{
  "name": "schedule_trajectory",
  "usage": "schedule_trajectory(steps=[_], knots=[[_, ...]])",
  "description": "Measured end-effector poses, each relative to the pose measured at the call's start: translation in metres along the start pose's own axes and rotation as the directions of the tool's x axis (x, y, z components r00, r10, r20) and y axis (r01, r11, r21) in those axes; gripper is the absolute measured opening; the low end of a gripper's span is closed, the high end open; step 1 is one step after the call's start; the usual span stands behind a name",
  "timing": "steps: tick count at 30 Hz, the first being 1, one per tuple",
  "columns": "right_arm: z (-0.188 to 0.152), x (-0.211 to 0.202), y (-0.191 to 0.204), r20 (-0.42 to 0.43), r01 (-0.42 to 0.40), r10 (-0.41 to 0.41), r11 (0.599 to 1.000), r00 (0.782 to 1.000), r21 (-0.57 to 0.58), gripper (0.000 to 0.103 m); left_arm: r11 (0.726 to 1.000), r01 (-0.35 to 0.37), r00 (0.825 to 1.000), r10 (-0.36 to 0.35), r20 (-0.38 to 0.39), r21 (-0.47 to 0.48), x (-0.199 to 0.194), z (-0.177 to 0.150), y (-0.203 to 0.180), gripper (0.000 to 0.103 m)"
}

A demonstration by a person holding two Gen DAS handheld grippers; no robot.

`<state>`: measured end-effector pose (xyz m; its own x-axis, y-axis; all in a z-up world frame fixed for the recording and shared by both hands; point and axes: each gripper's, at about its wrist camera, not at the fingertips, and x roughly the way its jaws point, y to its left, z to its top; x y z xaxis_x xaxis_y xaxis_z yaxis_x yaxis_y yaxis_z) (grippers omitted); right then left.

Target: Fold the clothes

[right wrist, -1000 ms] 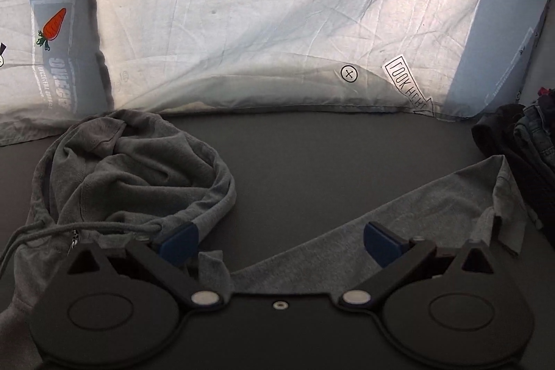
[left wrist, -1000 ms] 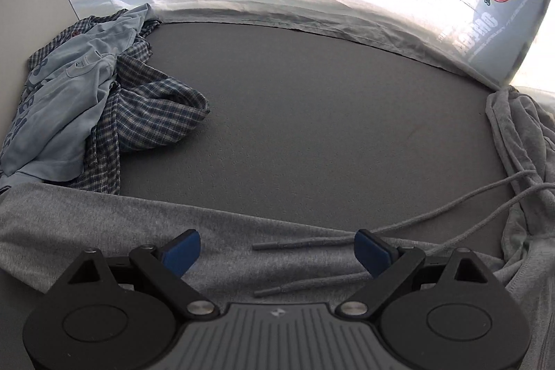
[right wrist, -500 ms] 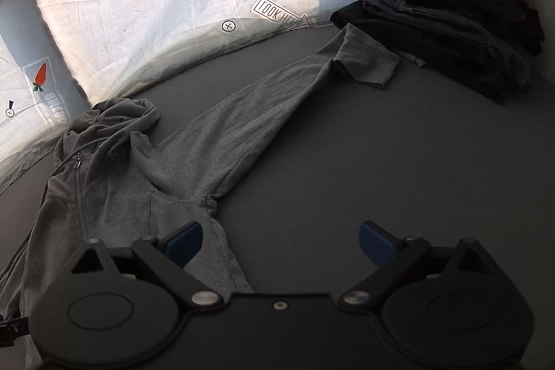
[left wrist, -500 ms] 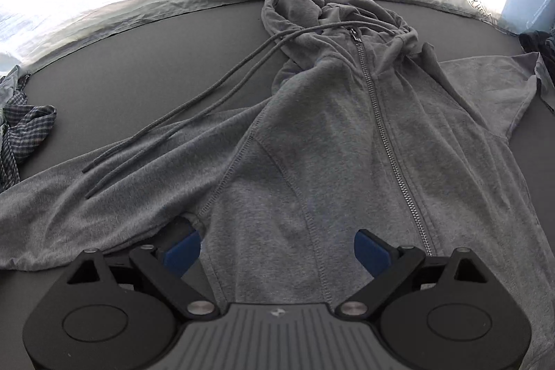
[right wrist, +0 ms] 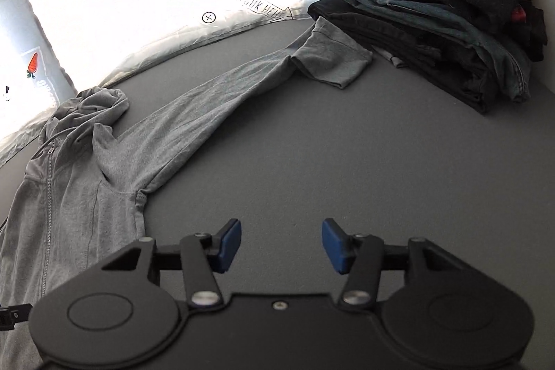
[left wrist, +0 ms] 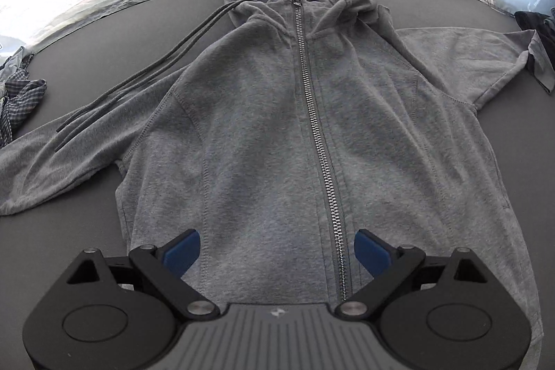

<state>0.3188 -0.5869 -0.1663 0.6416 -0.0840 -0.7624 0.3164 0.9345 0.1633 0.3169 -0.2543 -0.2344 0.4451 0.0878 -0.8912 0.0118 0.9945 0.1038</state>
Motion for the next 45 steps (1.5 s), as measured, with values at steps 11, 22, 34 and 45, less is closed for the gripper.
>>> schedule_trajectory(steps=[11, 22, 34, 45], knots=[[0.081, 0.111, -0.013, 0.112, 0.129, -0.102, 0.951, 0.989, -0.28, 0.054, 0.99, -0.141, 0.989, 0.141, -0.037, -0.016, 0.044, 0.03, -0.022, 0.103], [0.126, 0.163, -0.039, 0.154, 0.112, -0.076, 0.965, 0.985, -0.236, 0.043, 0.983, -0.099, 0.989, 0.079, -0.128, -0.157, 0.057, 0.049, -0.008, 0.103], [0.127, 0.053, -0.071, 0.309, 0.049, -0.048, 0.999, 0.95, 0.006, 0.005, 0.975, -0.042, 0.991, 0.013, -0.133, -0.217, 0.058, 0.044, 0.007, 0.103], [0.138, -0.126, -0.105, 0.563, -0.057, -0.057, 0.981, 0.825, 0.184, 0.004, 0.983, -0.024, 0.991, 0.0, -0.131, -0.181, 0.056, 0.042, 0.009, 0.103]])
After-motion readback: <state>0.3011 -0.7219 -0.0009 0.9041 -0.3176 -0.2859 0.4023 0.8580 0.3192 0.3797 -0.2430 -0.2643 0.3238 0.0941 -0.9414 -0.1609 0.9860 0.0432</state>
